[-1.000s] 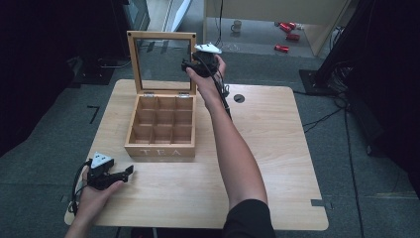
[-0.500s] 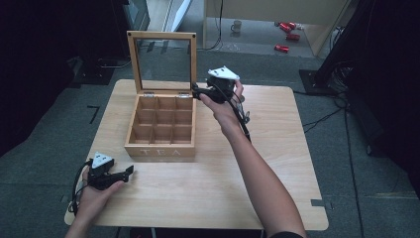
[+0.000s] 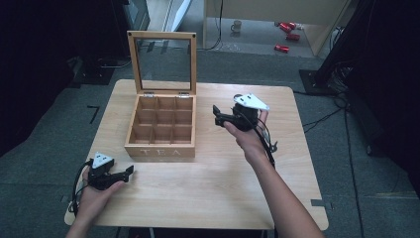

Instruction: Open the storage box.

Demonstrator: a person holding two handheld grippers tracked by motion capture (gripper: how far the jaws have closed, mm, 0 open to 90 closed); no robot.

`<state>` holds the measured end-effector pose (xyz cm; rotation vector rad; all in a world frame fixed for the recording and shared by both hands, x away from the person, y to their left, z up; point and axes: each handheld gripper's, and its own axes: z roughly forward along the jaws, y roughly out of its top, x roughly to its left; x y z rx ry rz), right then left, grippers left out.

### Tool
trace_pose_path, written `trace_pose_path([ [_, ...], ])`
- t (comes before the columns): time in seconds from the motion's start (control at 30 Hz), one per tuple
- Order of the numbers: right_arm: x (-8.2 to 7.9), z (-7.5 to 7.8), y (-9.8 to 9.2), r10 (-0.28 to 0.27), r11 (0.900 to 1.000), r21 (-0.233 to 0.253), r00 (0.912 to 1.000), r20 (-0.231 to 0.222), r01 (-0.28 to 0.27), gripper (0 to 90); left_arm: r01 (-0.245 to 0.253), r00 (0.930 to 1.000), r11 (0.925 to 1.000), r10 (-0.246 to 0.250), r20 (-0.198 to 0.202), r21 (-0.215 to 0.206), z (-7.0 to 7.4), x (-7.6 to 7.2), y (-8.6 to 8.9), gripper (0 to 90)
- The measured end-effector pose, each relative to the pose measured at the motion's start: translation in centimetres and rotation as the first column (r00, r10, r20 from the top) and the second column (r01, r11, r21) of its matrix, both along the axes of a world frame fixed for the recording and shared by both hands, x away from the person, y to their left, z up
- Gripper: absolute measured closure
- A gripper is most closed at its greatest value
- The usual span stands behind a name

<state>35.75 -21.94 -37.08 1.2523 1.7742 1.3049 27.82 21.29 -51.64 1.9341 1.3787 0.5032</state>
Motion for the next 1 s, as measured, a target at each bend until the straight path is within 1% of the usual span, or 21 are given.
trace_pose_path([
  [0.07, -1.1, -0.4, -0.7, -0.009, 1.0, -0.01, 0.9999, 0.008, 0.009, 8.9, 0.002, 1.0, 1.0, -0.002, 0.0, 0.002, 0.0, 0.0, 0.0, 17.6],
  [0.1, -1.1, -0.4, -0.7, -0.009, 1.0, -0.01, 0.9999, 0.008, 0.009, 8.9, 0.002, 1.0, 1.0, -0.002, 0.0, 0.002, 0.0, 0.0, 0.0, 17.6],
  [0.13, -2.4, -0.9, -1.9, -0.019, 1.0, -0.003, 0.9998, 0.01, 0.019, 8.9, 0.001, 1.0, 1.0, -0.001, 0.001, 0.002, 0.0, 0.0, 0.0, 17.6],
  [0.27, -4.2, -1.8, -3.5, -0.036, 0.999, -0.003, 0.9993, 0.009, 0.036, 8.9, 0.001, 1.0, 1.0, -0.001, 0.001, 0.004, 0.0, 0.0, 0.0, 17.6],
  [0.4, -6.3, -2.6, -5.7, -0.07, 0.998, 0.002, 0.9975, 0.011, 0.07, 8.9, 0.001, 1.0, 1.0, -0.001, 0.001, 0.005, 0.0, 0.0, 0.0, 17.6],
  [0.53, -7.8, -3.0, -7.6, -0.099, 0.995, 0.003, 0.995, 0.004, 0.099, 9.0, 0.001, 1.0, 0.9999, -0.001, 0.0, 0.013, 0.0, 0.0, -0.1, 17.6],
  [0.73, -9.8, -3.9, -10.3, -0.136, 0.991, -0.012, 0.9907, 0.0, 0.136, 8.9, 0.001, 1.0, 0.9998, -0.001, 0.0, 0.019, 0.0, 0.0, -0.2, 17.6],
  [0.83, -10.7, -5.0, -11.6, -0.159, 0.987, -0.027, 0.9872, -0.012, 0.159, 8.9, 0.001, 1.0, 0.9998, -0.001, 0.001, 0.02, 0.0, 0.0, -0.2, 17.6],
  [0.93, -11.5, -6.8, -12.8, -0.192, 0.979, -0.075, 0.9809, -0.028, 0.19, 9.0, -0.001, 1.0, 0.9998, 0.001, 0.002, 0.022, 0.0, 0.0, -0.2, 17.6],
  [0.97, -11.7, -7.5, -13.2, -0.202, 0.976, -0.084, 0.9784, -0.042, 0.198, 8.9, -0.001, 1.0, 0.9998, 0.001, 0.002, 0.022, 0.0, 0.0, -0.2, 17.6],
  [1.0, -12.0, -8.2, -13.7, -0.211, 0.975, -0.079, 0.9755, -0.062, 0.206, 8.9, -0.002, 1.0, 0.9998, 0.002, 0.002, 0.021, 0.0, -0.1, -0.2, 17.6],
])
